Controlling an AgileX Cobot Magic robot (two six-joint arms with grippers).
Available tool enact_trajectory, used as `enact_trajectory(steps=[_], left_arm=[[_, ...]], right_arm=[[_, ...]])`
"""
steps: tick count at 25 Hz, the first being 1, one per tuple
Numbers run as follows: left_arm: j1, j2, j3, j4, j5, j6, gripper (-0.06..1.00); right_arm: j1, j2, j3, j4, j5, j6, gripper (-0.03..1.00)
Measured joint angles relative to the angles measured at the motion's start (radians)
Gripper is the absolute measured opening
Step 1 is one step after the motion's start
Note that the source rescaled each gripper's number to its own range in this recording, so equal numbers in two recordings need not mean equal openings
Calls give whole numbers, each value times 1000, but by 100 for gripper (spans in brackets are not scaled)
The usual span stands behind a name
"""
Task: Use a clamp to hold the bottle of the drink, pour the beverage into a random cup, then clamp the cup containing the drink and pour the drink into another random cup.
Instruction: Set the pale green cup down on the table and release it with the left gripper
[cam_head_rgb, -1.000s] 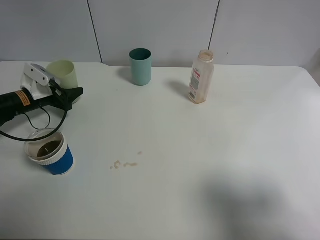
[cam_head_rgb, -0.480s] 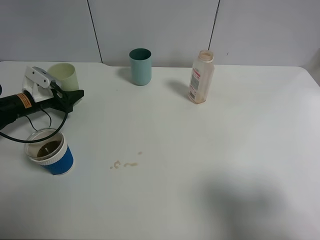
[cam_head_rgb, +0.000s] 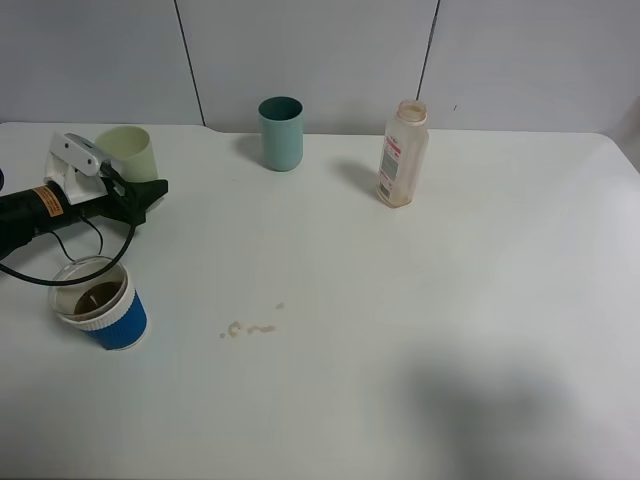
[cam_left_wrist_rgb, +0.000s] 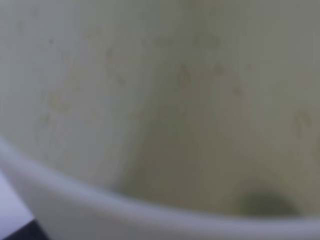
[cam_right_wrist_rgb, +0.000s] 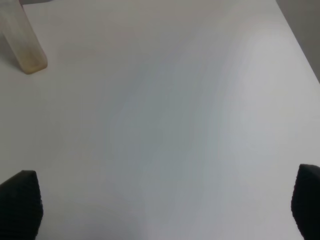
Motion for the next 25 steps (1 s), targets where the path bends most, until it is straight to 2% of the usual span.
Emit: enact_trajectory(steps=[9,13,19,23,25], left_arm=[[0,0,0,-1,0,-175,3],[-3,0,0,-4,0,-250,25],[-7,5,0,-4,-1,-283,39],[-8,5,0,-6,-1,-357,68],[-8,0,0,-7,-1,-376,75]], right_arm=[[0,0,0,0,0,0,100],[0,0,0,0,0,0,100],[0,0,0,0,0,0,100],[0,0,0,0,0,0,100],[0,0,0,0,0,0,100]])
